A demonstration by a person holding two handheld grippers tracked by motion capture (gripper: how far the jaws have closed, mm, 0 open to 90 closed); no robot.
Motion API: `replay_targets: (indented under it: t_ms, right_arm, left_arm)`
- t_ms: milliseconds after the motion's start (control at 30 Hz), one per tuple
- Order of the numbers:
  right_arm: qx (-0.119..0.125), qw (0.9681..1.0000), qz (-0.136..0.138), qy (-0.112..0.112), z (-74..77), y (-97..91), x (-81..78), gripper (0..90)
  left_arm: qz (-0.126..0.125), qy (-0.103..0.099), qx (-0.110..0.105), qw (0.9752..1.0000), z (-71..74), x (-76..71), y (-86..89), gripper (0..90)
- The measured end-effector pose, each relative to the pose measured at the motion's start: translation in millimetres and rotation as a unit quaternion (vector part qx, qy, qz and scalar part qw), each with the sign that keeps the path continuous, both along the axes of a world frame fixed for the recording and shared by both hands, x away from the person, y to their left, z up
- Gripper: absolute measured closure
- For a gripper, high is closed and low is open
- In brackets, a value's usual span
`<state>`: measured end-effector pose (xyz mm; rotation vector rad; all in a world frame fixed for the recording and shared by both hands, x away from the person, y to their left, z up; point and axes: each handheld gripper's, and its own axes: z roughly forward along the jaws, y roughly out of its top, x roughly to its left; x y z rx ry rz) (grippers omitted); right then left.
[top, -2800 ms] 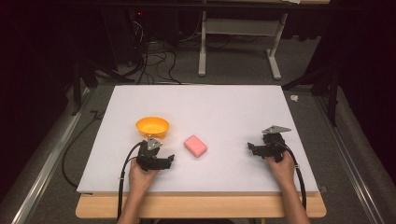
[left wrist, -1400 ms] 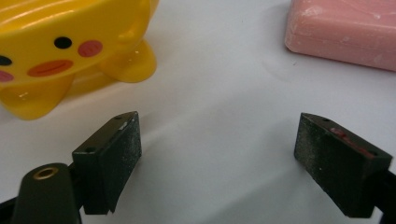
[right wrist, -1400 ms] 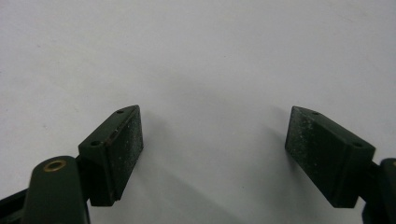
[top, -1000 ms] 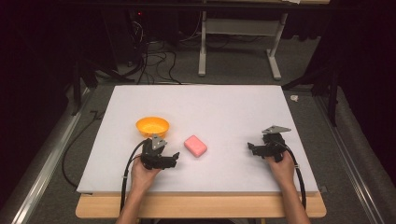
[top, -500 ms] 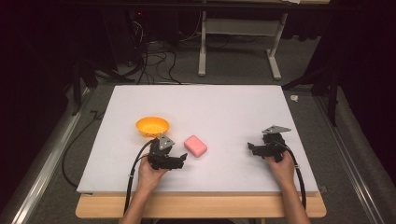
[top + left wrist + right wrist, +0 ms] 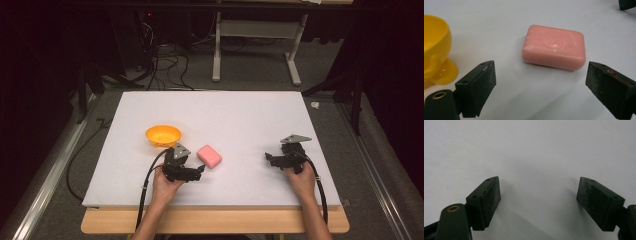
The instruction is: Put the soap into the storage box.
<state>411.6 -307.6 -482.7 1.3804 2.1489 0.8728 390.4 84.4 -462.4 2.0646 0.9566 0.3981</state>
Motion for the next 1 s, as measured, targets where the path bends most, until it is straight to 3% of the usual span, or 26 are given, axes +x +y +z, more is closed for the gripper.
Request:
replay_targets:
  t_ms: [300, 433, 533, 767, 1000]
  right_arm:
    - [0.0, 1.0, 0.0, 0.0, 0.0, 0.0, 0.0, 20.0]
    - [0.0, 1.0, 0.0, 0.0, 0.0, 0.0, 0.0, 20.0]
    - [0.0, 1.0, 0.0, 0.0, 0.0, 0.0, 0.0, 20.0]
    - [0.0, 1.0, 0.0, 0.0, 0.0, 0.0, 0.0, 20.0]
    - [0.0, 1.0, 0.0, 0.0, 0.0, 0.0, 0.0, 20.0]
  left_arm:
    - [-0.008, -0.002, 0.005, 1.0, 4.5, 4.1, -11.1, 9.5]
    - [-0.01, -0.005, -0.008, 0.9999, 5.3, 6.8, -12.9, 9.3]
    - [-0.014, 0.005, -0.003, 0.9999, 4.6, 11.9, -17.6, 8.0]
    - [-0.023, 0.0, -0.007, 0.9997, 7.1, 16.1, -25.7, 7.8]
    - [-0.033, 0.008, -0.005, 0.9994, 5.6, 24.1, -36.9, 7.5]
